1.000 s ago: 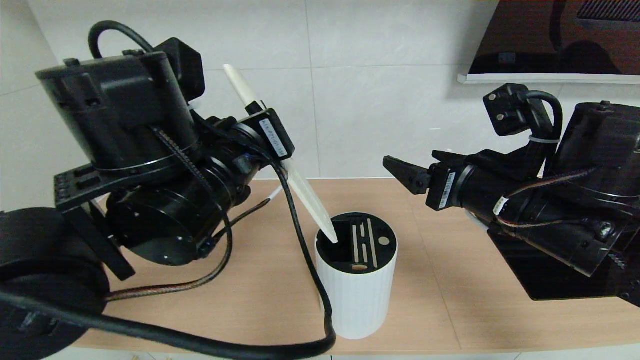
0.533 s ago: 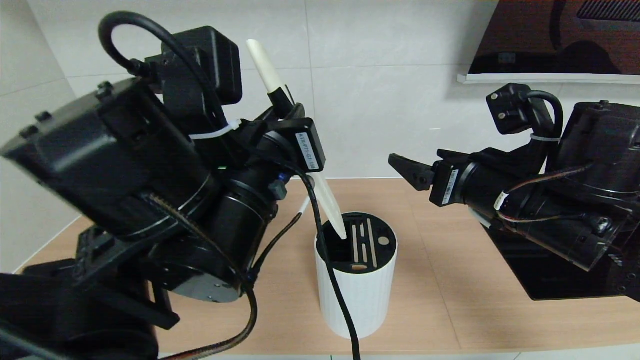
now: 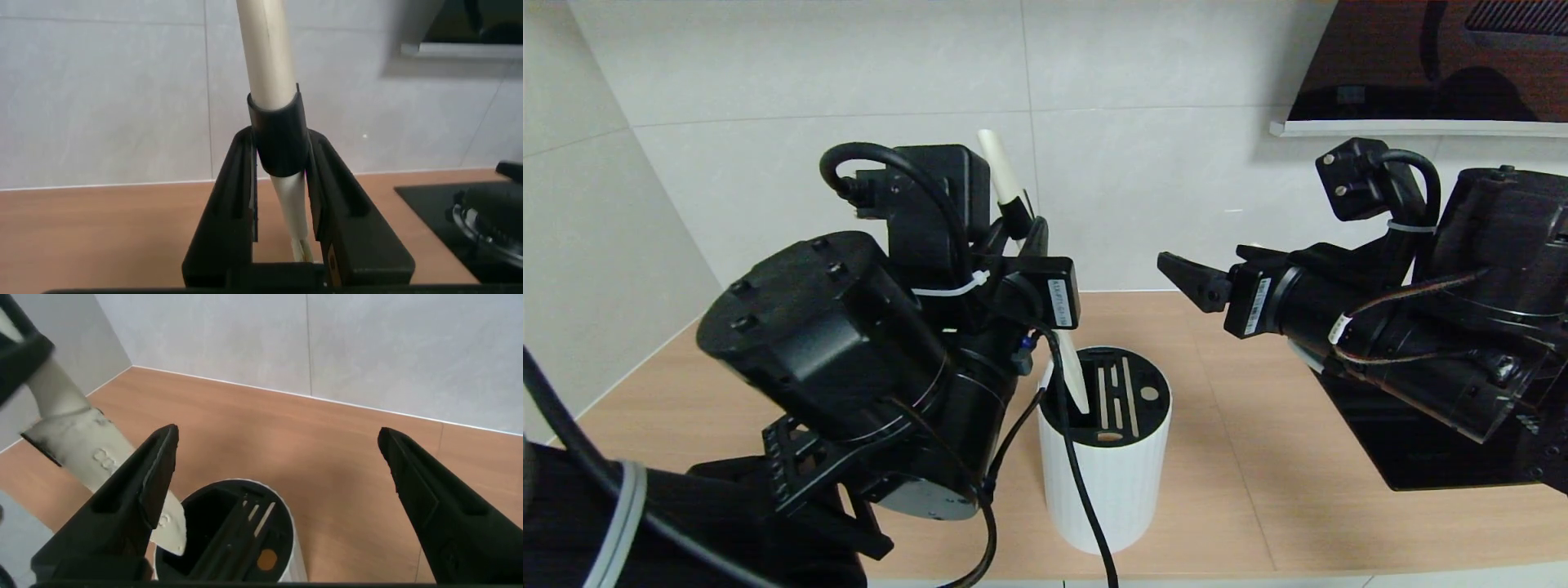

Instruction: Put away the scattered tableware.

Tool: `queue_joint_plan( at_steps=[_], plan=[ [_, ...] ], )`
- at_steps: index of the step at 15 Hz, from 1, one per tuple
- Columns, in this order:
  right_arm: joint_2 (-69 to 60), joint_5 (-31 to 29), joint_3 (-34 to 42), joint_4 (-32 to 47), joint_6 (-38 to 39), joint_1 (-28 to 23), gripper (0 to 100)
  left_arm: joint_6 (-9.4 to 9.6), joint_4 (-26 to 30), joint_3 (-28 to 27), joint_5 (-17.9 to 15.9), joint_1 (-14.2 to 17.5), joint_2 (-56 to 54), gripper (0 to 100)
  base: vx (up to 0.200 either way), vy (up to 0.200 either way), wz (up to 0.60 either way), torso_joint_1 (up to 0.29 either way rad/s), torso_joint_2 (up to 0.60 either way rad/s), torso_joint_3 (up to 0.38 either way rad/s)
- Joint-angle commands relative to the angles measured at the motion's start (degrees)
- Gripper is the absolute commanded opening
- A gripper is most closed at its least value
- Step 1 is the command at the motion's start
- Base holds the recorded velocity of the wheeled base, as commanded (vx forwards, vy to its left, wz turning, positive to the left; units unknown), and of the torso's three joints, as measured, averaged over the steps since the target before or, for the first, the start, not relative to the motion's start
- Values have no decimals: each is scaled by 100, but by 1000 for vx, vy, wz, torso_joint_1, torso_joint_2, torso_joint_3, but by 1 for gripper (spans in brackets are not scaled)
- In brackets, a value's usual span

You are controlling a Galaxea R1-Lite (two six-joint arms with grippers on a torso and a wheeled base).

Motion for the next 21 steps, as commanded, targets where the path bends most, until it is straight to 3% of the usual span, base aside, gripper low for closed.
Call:
queue_joint_plan(
  at_steps=[1,21],
  plan=[
    [17,1,-2,-5,-1,-1,100,-2,3,7,2,2,54,0,0,0,0,0,0,0],
    [-9,1,25,-5,-10,8,100,-55,-375,323,-15,-77,1117,0,0,0,0,0,0,0]
  ],
)
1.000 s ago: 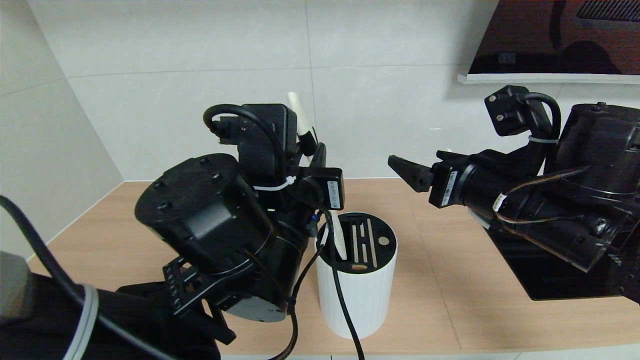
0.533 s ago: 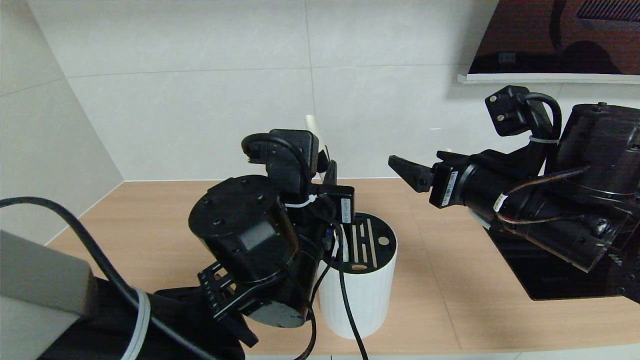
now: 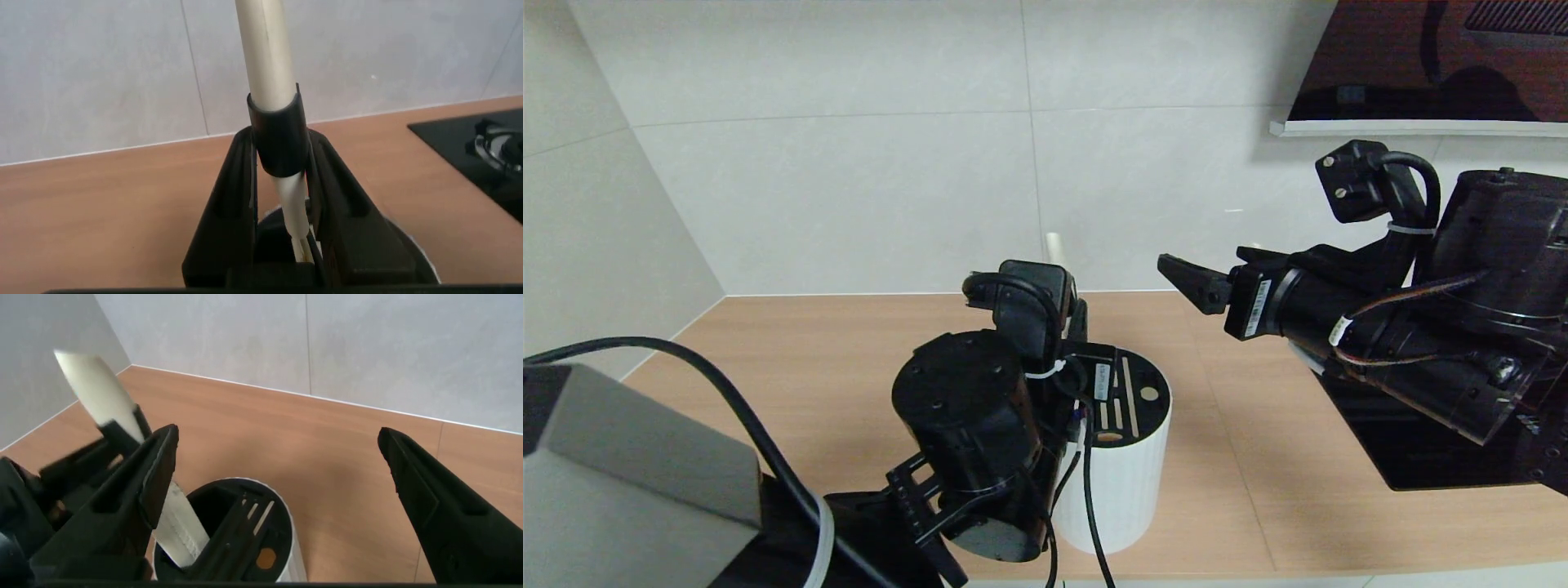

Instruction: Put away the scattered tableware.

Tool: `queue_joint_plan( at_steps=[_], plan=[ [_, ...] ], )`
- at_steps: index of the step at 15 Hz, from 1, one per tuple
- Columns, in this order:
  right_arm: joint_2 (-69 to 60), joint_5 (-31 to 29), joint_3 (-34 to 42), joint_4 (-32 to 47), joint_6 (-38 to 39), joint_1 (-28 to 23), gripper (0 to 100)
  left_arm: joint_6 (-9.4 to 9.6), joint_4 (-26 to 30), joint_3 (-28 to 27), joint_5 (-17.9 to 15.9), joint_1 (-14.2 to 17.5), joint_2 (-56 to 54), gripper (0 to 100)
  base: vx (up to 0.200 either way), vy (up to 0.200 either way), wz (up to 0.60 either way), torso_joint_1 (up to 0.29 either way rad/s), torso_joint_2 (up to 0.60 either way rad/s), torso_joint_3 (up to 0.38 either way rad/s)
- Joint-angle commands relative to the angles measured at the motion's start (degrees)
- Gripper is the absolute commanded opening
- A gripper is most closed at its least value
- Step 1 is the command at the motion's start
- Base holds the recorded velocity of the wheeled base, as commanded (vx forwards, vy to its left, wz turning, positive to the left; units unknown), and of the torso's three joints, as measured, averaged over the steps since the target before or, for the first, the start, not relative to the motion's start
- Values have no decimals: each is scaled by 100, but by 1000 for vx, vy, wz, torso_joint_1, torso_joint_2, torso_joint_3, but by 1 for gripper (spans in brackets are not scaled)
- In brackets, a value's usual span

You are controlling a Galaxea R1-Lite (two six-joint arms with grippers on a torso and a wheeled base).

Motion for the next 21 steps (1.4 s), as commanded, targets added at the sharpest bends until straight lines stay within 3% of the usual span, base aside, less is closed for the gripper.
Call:
queue_joint_plan(
  at_steps=[1,4,7,21],
  plan=[
    [6,-2,10,-2,-2,8,100,0,-68,17,16,-4,160,0,0,0,0,0,0,0],
    [-12,-2,10,-2,-2,8,100,-9,-76,26,33,-21,319,0,0,0,0,0,0,0],
    [-21,-2,28,-2,-20,8,100,-150,-68,-9,33,-21,530,0,0,0,0,0,0,0],
    [15,-2,10,-2,-20,8,100,-159,-68,26,156,-12,978,0,0,0,0,0,0,0]
  ],
)
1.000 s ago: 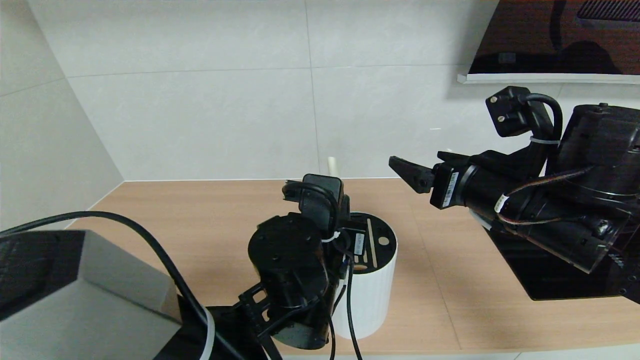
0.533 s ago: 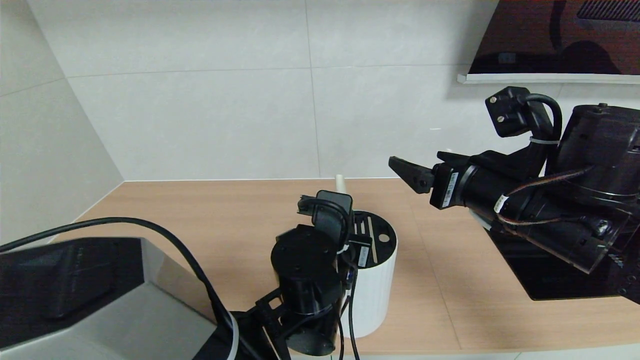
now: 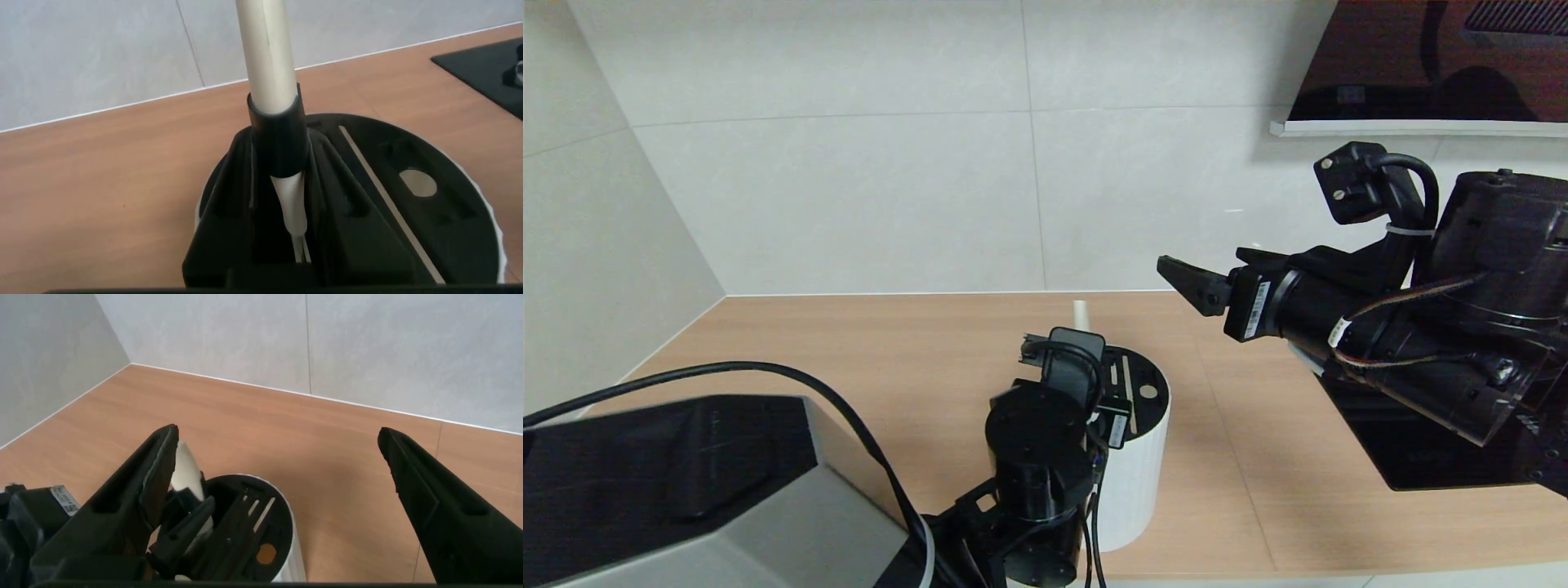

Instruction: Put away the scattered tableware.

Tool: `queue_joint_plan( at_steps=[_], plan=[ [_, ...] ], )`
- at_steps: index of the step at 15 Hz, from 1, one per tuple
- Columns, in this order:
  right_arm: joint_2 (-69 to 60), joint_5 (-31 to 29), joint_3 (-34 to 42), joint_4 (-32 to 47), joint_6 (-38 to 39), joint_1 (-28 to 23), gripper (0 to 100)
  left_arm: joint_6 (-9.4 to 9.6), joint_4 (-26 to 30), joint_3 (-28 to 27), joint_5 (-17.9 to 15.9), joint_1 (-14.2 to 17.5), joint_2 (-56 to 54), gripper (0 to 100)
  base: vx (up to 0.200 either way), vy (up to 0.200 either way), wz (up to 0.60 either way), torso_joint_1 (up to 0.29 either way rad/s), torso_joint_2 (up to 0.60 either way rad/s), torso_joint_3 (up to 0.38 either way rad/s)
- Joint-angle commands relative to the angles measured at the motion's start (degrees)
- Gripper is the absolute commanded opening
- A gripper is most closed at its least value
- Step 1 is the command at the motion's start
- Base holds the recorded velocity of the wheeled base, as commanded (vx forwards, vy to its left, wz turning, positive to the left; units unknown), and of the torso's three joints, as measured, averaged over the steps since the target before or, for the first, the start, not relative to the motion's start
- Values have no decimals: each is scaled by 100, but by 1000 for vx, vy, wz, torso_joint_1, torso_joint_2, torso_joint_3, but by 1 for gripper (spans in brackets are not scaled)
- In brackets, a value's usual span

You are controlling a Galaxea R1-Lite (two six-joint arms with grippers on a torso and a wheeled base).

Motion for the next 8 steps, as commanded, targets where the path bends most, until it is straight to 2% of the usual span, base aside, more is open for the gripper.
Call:
queue_joint_plan(
  at_steps=[1,2,3,8],
  plan=[
    [8,1,0,-2,2,5,100,-5,-3,-1,3,-1,16,0,0,0,0,0,0,0],
    [8,1,0,-2,2,5,100,-5,-3,-1,3,-1,-2,0,0,0,0,0,0,0],
    [8,1,0,-2,2,5,100,-5,-3,-1,11,-1,-2,100,0,0,0,0,0,0],
    [17,1,0,-2,2,5,100,-5,-3,34,11,-1,-81,100,0,0,0,0,0,0]
  ],
)
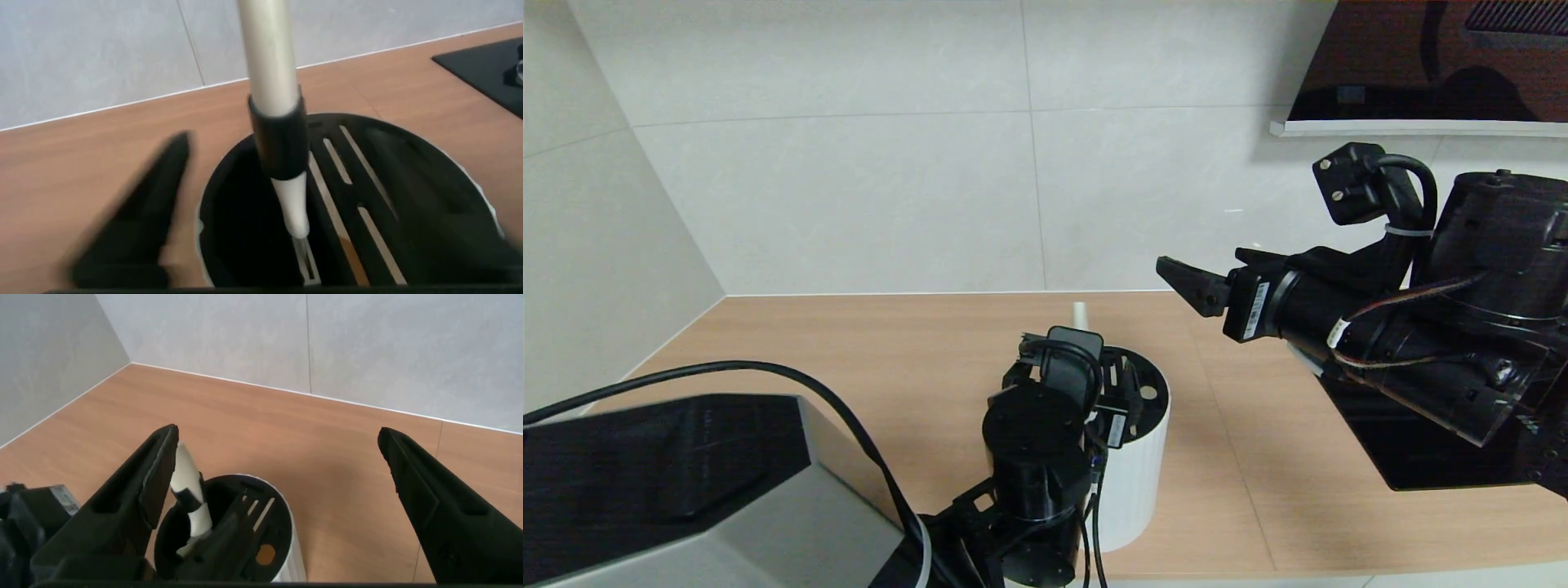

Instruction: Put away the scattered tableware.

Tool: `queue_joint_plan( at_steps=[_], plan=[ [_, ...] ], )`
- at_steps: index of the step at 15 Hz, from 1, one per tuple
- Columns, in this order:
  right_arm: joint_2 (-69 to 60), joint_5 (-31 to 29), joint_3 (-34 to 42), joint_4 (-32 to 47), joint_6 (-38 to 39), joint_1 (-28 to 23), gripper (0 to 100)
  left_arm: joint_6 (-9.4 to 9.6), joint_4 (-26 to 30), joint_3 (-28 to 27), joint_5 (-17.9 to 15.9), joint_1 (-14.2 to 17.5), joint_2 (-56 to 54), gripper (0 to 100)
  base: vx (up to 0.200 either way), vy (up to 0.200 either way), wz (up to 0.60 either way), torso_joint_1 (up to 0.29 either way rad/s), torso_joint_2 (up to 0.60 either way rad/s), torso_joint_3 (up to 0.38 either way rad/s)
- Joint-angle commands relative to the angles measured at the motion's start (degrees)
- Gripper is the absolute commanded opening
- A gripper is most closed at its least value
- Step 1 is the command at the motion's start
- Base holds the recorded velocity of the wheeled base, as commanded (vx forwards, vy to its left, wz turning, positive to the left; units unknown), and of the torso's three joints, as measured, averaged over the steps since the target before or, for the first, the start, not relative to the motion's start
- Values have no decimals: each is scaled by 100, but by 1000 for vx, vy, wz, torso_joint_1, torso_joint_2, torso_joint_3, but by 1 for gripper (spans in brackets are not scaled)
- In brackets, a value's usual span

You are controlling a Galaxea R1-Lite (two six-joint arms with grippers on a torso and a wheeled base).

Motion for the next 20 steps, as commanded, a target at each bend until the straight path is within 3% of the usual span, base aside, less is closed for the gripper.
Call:
queue_joint_plan(
  at_steps=[1,7,9,11,13,16,19,20],
  plan=[
    [4,-2,0,-2,2,3,100,0,-6,35,3,-8,-42,100,0,0,0,0,0,0],
    [-23,-2,-8,-2,2,-6,100,8,-243,307,-243,-25,-1070,100,0,0,0,0,0,0],
    [-40,-2,-17,-2,2,-6,100,-18,-252,492,-524,-25,-1598,100,0,0,0,0,0,0],
    [-67,-2,-26,-2,2,-15,100,-35,-137,870,-1043,-8,-2362,100,0,0,0,0,0,0],
    [-190,-2,-26,-2,2,-24,100,-35,153,958,-1140,45,-2916,100,0,0,0,0,0,0],
    [-638,-10,36,-11,2,-252,100,-44,645,993,-1245,361,-3927,100,0,0,0,0,0,0],
    [-1570,-37,554,-11,-16,-665,100,-405,1787,1467,-1307,1390,-5386,100,0,0,0,0,0,0],
    [-1842,-19,871,-2,-156,-850,100,-440,2113,1582,-1333,1583,-5737,100,0,0,0,0,0,0]
  ],
)
